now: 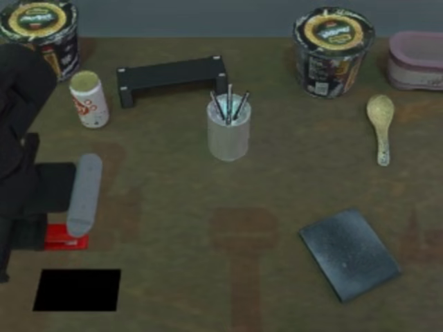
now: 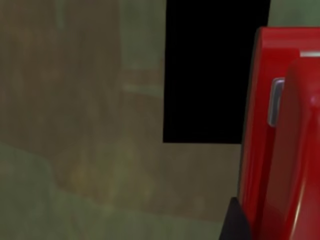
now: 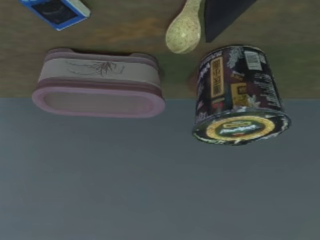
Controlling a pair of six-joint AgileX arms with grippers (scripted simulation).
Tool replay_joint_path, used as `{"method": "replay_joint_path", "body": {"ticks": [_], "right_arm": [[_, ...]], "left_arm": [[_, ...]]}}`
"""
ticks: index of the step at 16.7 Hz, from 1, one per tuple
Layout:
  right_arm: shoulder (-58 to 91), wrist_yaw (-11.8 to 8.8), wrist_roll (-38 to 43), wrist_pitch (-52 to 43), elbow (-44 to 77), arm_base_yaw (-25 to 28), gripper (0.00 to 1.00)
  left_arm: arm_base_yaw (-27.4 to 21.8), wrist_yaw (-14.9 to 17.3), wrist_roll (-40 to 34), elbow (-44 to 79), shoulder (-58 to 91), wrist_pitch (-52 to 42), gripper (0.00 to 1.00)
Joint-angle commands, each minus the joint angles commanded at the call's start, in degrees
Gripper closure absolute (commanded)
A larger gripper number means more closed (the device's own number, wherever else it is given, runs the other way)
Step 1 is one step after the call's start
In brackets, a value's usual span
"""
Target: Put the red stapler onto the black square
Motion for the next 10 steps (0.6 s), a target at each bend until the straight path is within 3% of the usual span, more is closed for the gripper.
{"method": "replay_joint_path", "body": {"ticks": [4,10], "right_arm": [[0.0,0.0,0.0,0.0,0.0,0.0,0.00],[0.0,0.0,0.0,0.0,0.0,0.0,0.00]], "left_arm": [[-0.4,0.0,0.0,-1.4,1.0,2.4,1.00],[-0.4,0.0,-0.3,-11.3,6.9,19.0,1.00]]}}
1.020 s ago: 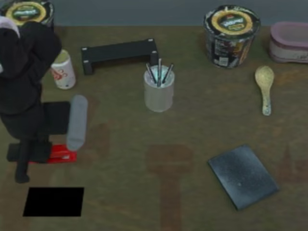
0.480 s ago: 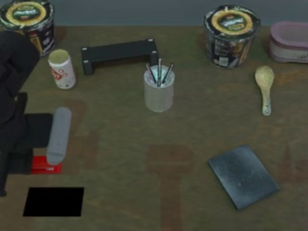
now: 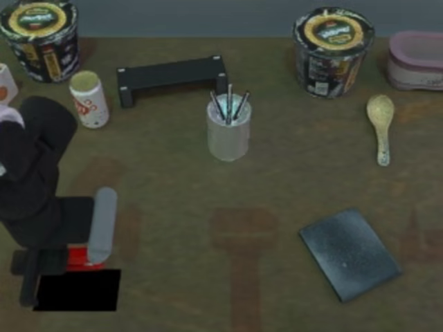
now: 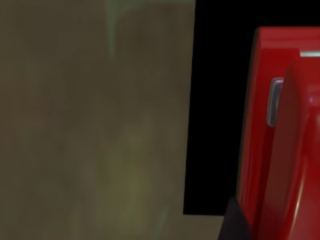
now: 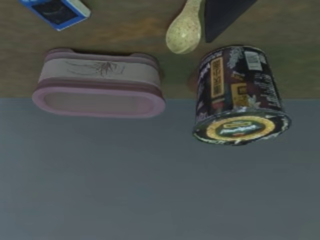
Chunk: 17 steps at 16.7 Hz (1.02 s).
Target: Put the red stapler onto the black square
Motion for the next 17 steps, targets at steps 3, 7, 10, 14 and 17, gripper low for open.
{"method": "replay_joint_path", "body": {"ticks": [3,7,10,14,17], "right_arm": [[0.0,0.0,0.0,0.0,0.0,0.0,0.00],[0.0,0.0,0.0,0.0,0.0,0.0,0.00],[0.0,0.0,0.0,0.0,0.0,0.0,0.00],[0.0,0.0,0.0,0.0,0.0,0.0,0.00],[0.0,0.0,0.0,0.0,0.0,0.0,0.00]], "left_arm": [[-0.1,0.0,0.0,-3.8,2.3,5.4,1.00],[-0.1,0.0,0.0,-4.3,2.6,6.0,1.00],[-0.1,0.0,0.0,-4.3,2.6,6.0,0.85],[-0.1,0.0,0.0,-4.3,2.6,6.0,0.55],[-0.1,0.0,0.0,-4.3,2.6,6.0,0.32]]}}
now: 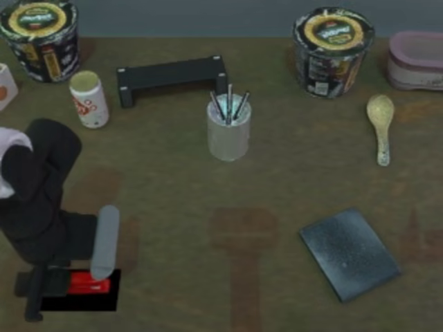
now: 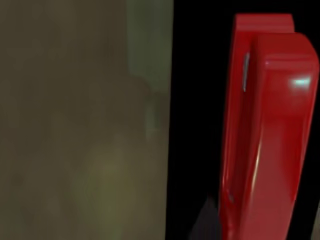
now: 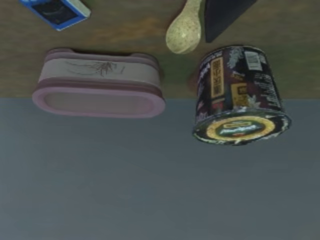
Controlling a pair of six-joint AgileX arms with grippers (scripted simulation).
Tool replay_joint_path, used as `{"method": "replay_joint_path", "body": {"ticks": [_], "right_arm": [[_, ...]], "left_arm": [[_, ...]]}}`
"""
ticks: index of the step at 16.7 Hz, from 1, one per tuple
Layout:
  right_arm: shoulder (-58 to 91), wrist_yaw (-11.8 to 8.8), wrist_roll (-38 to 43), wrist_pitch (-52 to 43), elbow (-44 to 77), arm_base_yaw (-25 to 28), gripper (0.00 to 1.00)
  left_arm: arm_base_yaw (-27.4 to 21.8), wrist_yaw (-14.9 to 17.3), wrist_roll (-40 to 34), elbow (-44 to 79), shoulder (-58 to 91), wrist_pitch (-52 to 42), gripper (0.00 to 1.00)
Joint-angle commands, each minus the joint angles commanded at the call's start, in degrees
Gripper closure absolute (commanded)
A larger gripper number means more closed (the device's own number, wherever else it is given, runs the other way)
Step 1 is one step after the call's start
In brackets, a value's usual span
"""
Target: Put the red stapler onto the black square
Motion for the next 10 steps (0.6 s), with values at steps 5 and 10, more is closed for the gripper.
{"method": "replay_joint_path", "body": {"ticks": [5,10], "right_arm": [[0.0,0.0,0.0,0.0,0.0,0.0,0.00],[0.0,0.0,0.0,0.0,0.0,0.0,0.00]], "left_arm": [[0.0,0.0,0.0,0.0,0.0,0.0,0.00],[0.0,0.0,0.0,0.0,0.0,0.0,0.00]]}}
